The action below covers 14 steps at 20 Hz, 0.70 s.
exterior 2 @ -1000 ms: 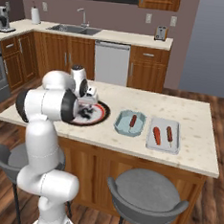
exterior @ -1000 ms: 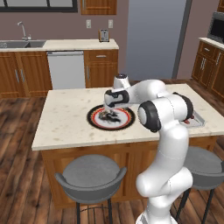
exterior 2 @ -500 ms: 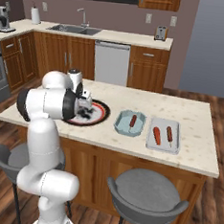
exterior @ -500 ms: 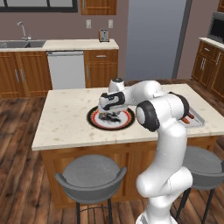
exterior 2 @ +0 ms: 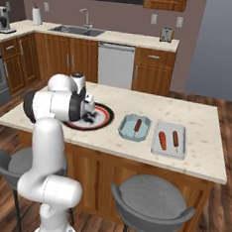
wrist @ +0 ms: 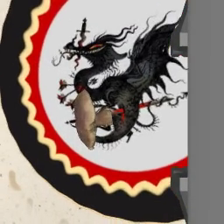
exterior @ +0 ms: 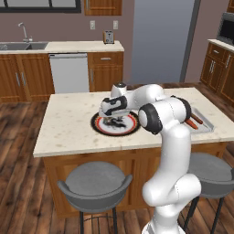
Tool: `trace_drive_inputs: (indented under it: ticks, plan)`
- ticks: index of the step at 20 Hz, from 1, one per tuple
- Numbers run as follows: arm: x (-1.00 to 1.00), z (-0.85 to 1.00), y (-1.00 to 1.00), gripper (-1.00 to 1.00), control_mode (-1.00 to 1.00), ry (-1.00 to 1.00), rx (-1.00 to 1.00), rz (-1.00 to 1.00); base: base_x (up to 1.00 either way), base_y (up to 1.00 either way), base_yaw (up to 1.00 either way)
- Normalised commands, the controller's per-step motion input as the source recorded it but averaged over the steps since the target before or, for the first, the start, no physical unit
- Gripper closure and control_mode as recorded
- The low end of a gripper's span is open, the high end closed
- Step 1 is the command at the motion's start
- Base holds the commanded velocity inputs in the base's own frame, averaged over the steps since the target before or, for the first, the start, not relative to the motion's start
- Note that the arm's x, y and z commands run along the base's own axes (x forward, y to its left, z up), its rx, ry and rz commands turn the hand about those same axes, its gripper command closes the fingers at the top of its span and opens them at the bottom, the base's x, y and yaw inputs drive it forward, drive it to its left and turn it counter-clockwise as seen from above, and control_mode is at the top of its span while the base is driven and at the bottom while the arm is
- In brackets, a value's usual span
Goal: Place one cooked food and one vegetable from the large plate to each tupperware container.
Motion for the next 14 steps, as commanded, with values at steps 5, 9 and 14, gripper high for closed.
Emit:
trace_drive_inputs:
  ticks: [5, 9, 14]
  plan:
    - [0.31, -0.15, 0.21, -1.0, -1.0, 0.0, 0.0, 0.0, 0.0, 0.0, 0.0]
    - [0.34, -0.25, 0.04, -1.0, -1.0, 0.0, 0.01, 0.0, 0.0, 0.0, 0.0]
    - [0.25, -0.31, 0.0, -1.0, -1.0, 0.0, 0.06, 0.0, 0.0, 0.0, 0.0]
